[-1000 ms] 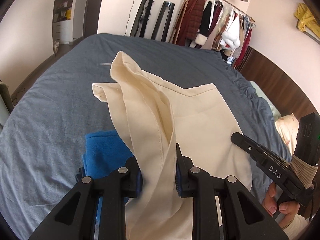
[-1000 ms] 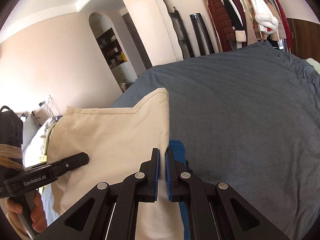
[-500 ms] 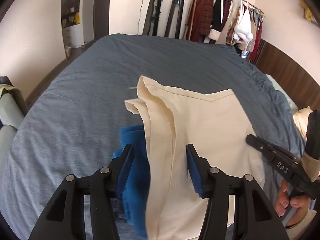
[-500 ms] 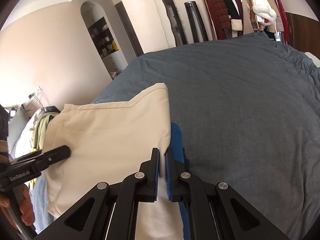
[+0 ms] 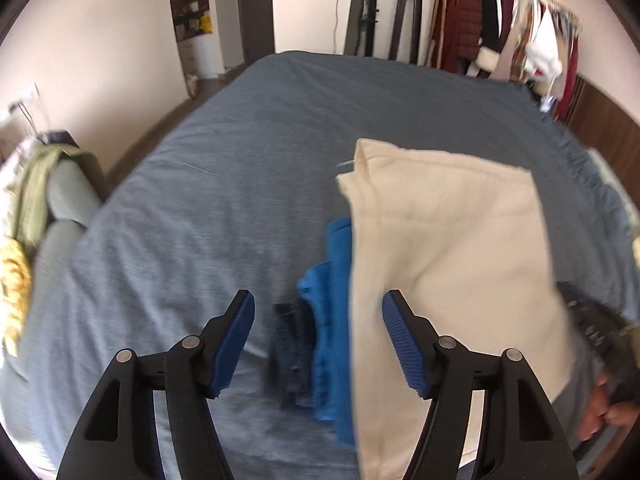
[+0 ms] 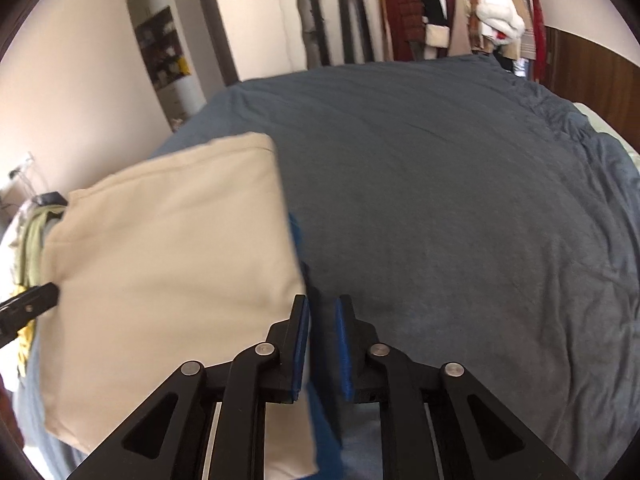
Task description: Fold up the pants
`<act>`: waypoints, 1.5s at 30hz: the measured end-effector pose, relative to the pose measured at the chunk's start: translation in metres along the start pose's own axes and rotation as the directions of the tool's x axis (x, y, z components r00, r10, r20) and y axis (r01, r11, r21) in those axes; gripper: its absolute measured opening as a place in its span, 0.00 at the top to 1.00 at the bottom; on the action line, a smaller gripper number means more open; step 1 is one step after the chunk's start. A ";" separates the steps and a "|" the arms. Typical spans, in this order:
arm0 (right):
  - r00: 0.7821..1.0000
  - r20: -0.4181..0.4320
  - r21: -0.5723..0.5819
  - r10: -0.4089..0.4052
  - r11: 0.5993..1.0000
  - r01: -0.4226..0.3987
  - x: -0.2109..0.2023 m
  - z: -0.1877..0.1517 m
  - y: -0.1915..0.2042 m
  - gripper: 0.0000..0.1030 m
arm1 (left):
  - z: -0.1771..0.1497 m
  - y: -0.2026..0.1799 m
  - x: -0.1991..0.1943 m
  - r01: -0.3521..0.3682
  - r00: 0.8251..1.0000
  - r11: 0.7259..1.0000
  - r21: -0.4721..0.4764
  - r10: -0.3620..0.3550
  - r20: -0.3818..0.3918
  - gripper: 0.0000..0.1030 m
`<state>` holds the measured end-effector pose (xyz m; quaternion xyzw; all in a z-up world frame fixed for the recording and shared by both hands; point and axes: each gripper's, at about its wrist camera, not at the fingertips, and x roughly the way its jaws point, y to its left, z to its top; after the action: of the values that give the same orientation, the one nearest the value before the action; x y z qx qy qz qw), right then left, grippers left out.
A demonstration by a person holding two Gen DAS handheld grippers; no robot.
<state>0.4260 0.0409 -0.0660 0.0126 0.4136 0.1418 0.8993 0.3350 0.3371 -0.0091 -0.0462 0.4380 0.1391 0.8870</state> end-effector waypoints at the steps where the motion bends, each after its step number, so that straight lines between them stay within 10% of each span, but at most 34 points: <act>1: 1.000 -0.008 0.006 -0.015 1.000 0.015 0.000 0.000 -0.003 0.86 | -0.001 0.001 -0.002 -0.026 1.000 1.000 0.008 0.026 0.009 0.37; 10: 0.996 0.043 0.005 -0.079 0.997 0.079 -0.041 0.000 -0.021 0.62 | -0.020 -0.024 -0.059 -0.099 0.983 0.989 0.109 0.080 0.166 0.31; 22: 0.966 0.256 -0.049 -0.027 0.998 0.041 -0.144 -0.009 -0.036 0.18 | -0.055 -0.081 -0.130 -0.017 0.950 0.989 0.144 -0.028 0.310 0.14; 45: 0.941 0.337 -0.088 -0.025 0.994 0.058 -0.170 -0.140 -0.116 0.15 | -0.207 -0.155 -0.140 0.021 0.900 0.997 0.081 -0.054 0.433 0.00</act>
<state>0.2450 -0.1288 -0.0480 -0.0158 0.2471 0.1386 0.9589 0.1404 0.1177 -0.0315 0.0105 0.2328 0.1127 0.9659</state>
